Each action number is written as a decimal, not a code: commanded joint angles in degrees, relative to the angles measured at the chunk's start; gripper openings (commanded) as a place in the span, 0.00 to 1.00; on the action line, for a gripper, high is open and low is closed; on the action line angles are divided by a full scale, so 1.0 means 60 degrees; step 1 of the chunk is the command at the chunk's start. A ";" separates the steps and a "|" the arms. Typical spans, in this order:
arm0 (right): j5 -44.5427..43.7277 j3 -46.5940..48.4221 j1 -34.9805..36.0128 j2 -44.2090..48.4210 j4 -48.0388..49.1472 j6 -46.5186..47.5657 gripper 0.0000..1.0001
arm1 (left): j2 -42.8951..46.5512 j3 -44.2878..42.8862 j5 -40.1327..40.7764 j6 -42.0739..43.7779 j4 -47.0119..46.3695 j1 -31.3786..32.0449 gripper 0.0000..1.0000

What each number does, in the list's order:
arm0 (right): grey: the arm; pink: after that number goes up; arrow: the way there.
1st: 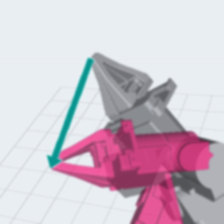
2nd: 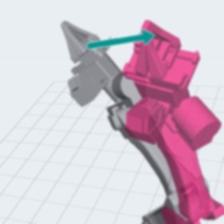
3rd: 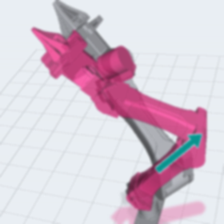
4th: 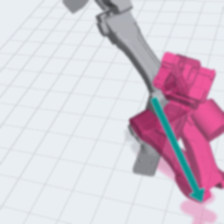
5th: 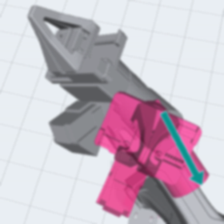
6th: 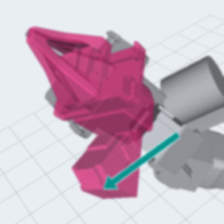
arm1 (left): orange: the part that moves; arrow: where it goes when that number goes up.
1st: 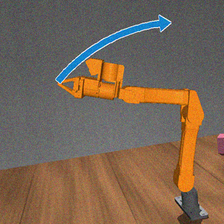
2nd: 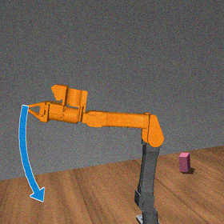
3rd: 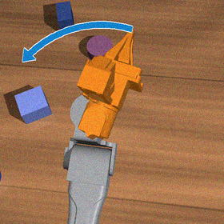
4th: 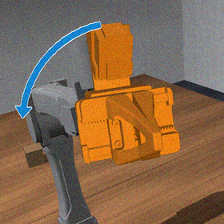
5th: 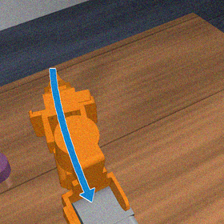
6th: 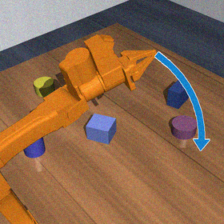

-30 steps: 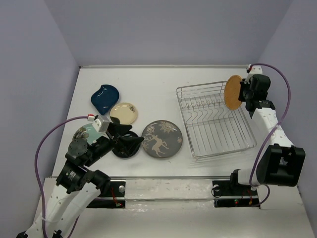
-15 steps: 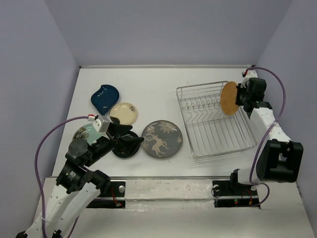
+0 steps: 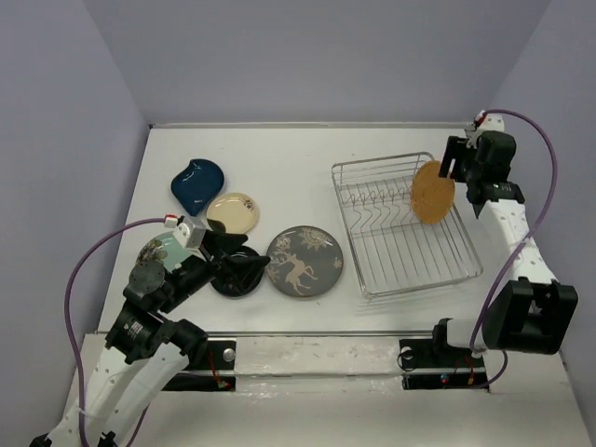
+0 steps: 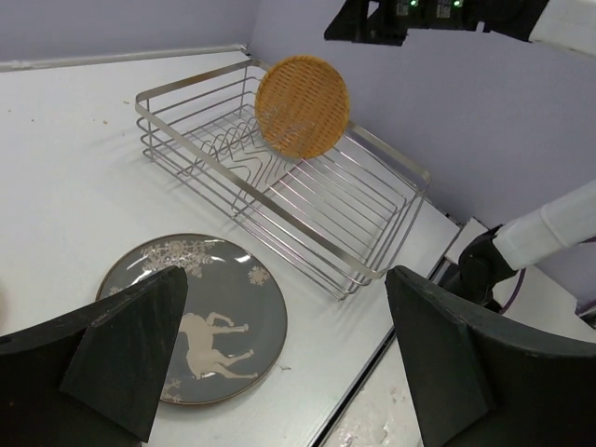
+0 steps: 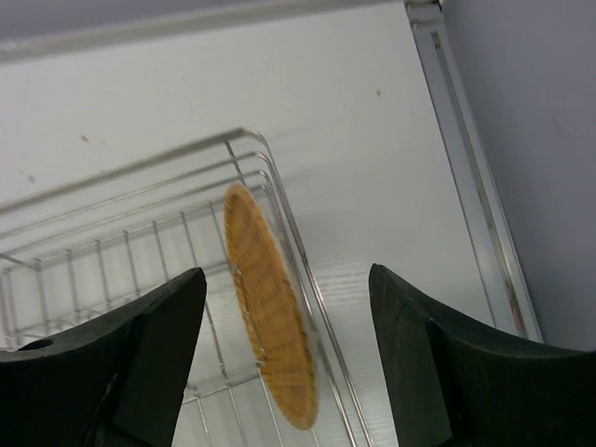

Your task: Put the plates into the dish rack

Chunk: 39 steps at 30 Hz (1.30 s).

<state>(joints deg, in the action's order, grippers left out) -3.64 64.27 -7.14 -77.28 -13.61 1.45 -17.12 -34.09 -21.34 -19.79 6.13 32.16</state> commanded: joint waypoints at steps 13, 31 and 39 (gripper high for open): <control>-0.0243 0.1826 0.7265 -0.0769 0.1944 -0.5544 0.35 | 0.0115 -0.0325 0.3160 0.0003 0.0677 -0.0307 0.99; -0.0097 0.4570 0.9100 -0.5787 0.2809 -0.5914 0.55 | -0.3513 -0.2080 0.5710 -0.0201 -0.0111 -0.0905 0.95; 0.0298 0.3235 0.9100 -0.4686 0.2926 -0.5472 0.54 | -0.6414 -0.2302 0.3675 -0.2015 -0.1900 -0.4215 0.79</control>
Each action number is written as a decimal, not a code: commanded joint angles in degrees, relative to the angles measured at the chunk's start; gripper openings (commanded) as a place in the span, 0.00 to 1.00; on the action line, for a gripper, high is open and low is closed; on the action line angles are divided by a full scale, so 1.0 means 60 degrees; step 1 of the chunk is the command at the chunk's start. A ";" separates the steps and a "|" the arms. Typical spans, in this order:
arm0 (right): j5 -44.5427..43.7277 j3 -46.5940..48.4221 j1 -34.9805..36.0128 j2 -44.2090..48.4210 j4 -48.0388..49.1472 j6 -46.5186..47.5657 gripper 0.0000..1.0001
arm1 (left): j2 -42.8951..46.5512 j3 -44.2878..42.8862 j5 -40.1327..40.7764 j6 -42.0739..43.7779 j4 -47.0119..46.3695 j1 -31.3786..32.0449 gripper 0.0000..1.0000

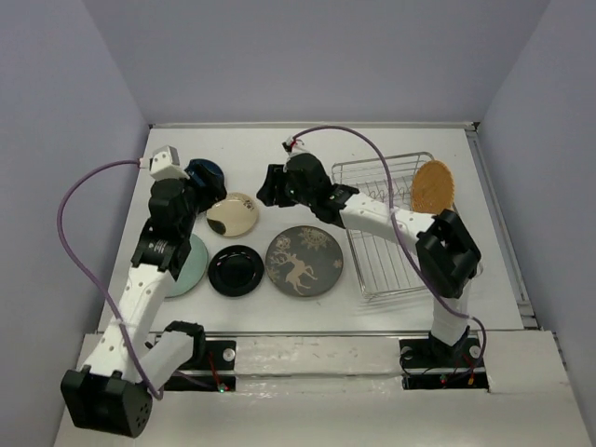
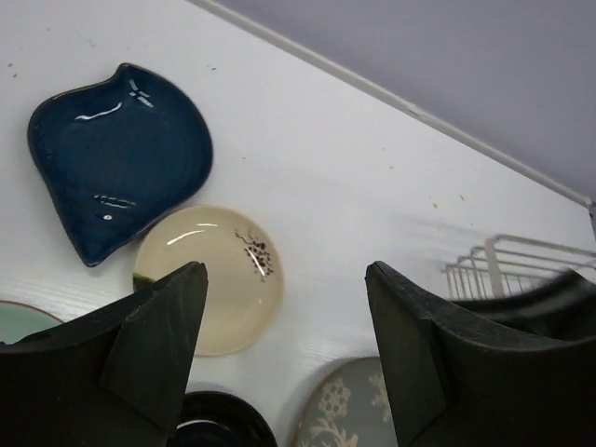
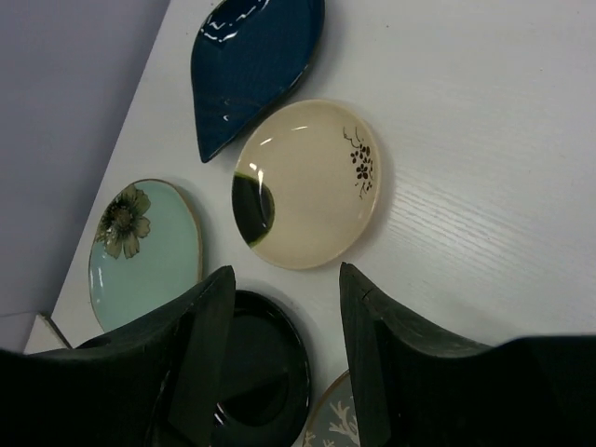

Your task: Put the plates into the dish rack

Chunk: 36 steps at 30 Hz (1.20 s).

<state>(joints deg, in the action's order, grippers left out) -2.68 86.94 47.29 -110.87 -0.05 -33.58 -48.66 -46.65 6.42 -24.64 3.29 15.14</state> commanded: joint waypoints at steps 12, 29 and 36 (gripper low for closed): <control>0.0973 -0.2974 0.0029 0.3433 0.1196 0.0895 0.54 | -0.5480 -0.2403 0.0000 -0.1065 -0.0683 -0.3868 0.83; 0.1808 -0.3811 0.0029 0.4811 0.1196 0.1130 0.54 | -0.8880 -0.2859 -0.2225 -0.0463 -0.1587 -0.4940 0.77; 0.1795 -0.3884 0.0029 0.4928 0.1181 0.1041 0.54 | -0.9906 -0.3094 -0.2417 -0.0478 -0.1939 -0.4983 0.54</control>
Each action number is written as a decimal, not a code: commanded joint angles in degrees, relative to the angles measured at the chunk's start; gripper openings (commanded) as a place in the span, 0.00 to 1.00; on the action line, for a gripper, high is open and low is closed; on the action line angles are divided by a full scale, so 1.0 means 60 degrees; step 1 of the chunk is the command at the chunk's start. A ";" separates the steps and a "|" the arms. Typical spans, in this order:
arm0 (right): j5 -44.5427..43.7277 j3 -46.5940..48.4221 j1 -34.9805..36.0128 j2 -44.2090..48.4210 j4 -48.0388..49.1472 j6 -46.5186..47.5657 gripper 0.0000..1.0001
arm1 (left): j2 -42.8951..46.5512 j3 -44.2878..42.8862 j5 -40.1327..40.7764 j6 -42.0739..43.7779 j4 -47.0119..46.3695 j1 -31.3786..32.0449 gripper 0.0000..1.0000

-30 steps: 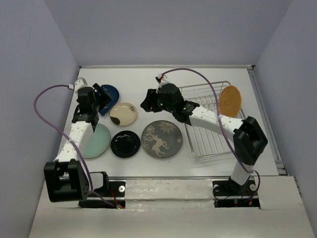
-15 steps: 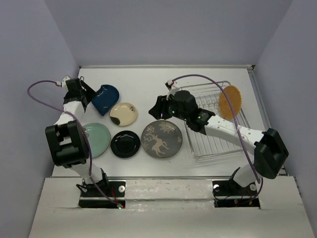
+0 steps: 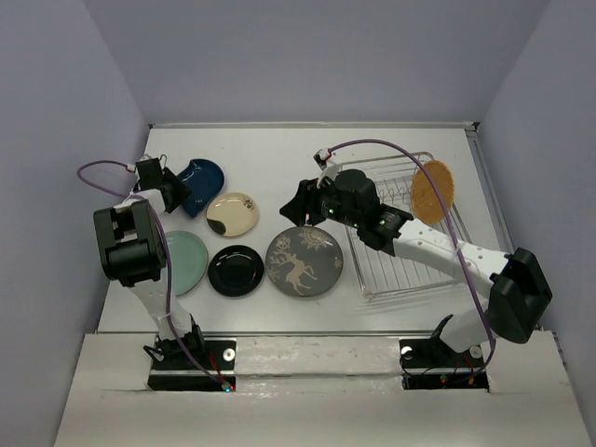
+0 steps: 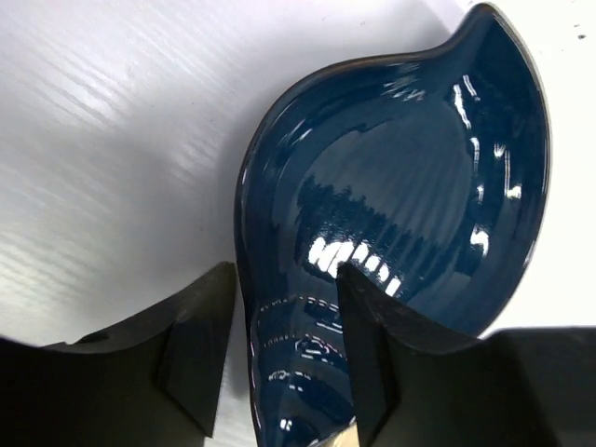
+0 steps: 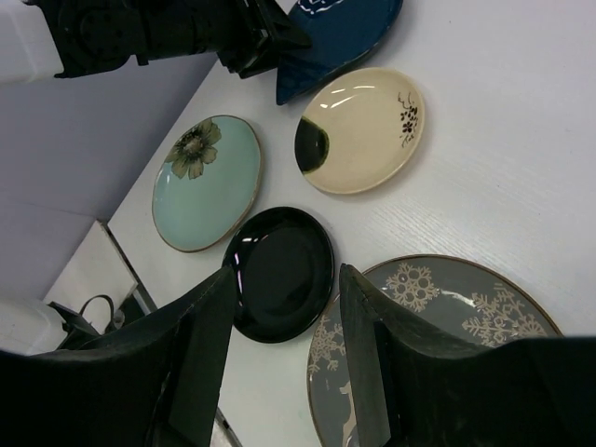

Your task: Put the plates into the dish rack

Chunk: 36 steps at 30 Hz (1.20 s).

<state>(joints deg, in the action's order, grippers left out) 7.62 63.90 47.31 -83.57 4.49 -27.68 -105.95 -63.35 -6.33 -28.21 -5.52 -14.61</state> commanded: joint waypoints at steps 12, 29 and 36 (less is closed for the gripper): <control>0.0180 0.0555 0.0025 -0.0104 0.0248 0.0043 0.67 | -0.0302 0.0113 -0.1244 -0.0439 -0.1479 -0.0421 0.06; 0.0372 0.1773 0.0025 -0.0853 0.0085 -0.0950 0.91 | 0.5714 0.3085 -0.2944 -0.4232 -0.4982 0.1261 0.06; -0.0388 0.1084 0.0025 -0.0179 0.0599 -0.1788 0.92 | 0.8120 0.5370 -0.3120 -0.5551 -0.5745 0.2287 0.06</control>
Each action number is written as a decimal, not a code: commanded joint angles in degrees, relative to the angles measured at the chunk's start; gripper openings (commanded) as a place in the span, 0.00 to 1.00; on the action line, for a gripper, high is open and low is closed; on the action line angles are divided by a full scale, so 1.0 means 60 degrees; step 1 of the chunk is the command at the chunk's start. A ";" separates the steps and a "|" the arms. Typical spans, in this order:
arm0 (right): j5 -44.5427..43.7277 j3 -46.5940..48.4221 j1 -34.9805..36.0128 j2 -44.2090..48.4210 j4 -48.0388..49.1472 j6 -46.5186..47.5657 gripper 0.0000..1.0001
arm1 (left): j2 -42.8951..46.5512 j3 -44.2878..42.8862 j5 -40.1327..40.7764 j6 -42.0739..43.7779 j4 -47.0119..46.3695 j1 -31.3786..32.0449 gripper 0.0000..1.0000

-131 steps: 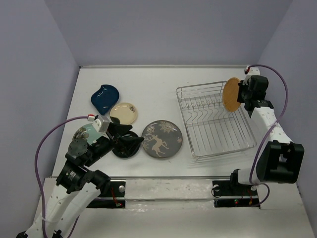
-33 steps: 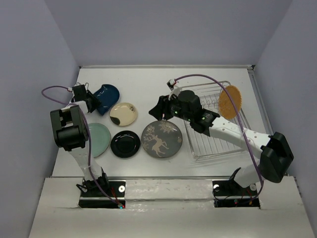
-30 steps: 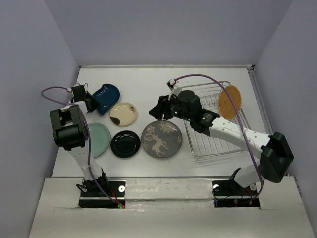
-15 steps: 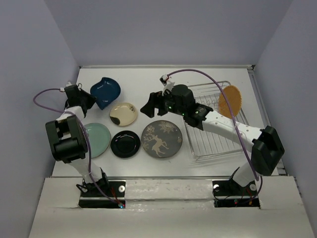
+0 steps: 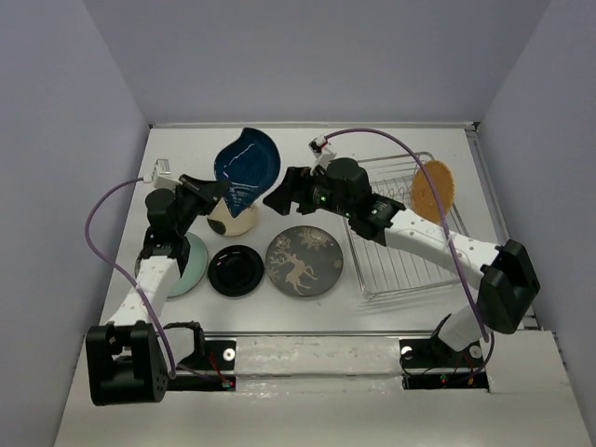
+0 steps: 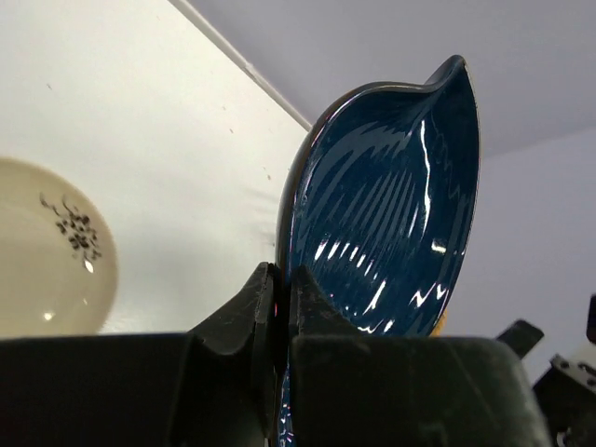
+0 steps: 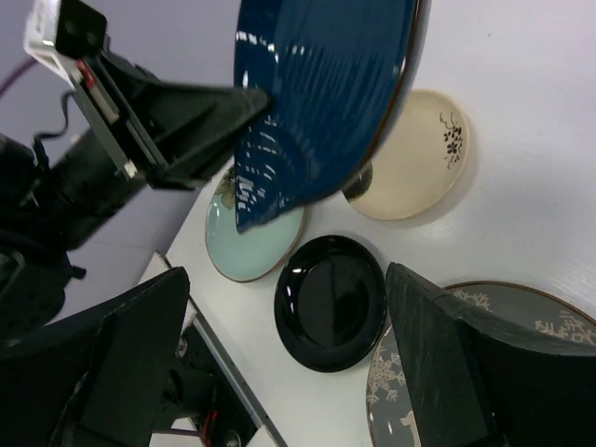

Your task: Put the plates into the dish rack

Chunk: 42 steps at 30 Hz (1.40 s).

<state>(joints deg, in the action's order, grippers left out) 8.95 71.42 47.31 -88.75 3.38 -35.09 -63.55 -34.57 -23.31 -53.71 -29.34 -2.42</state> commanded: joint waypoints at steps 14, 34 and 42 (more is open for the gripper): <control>-0.1185 -0.0712 0.0025 0.0759 0.0653 -0.0875 0.88 | 0.2740 0.2259 -0.1183 -0.2488 -0.2785 0.0826 0.06; -0.3012 0.0005 -0.0105 0.0919 -0.0589 0.0192 0.07 | 0.3575 0.2891 -0.2280 -0.2578 -0.2993 0.1150 0.72; -0.4670 0.1397 -0.1847 0.2265 -0.5305 0.2317 0.07 | 0.4336 0.1473 -0.3556 0.1447 0.1117 0.1120 0.99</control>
<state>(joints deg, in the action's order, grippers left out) -9.19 72.79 43.90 -83.33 -17.37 -29.08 -40.77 -18.55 -38.70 -59.70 -32.93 4.40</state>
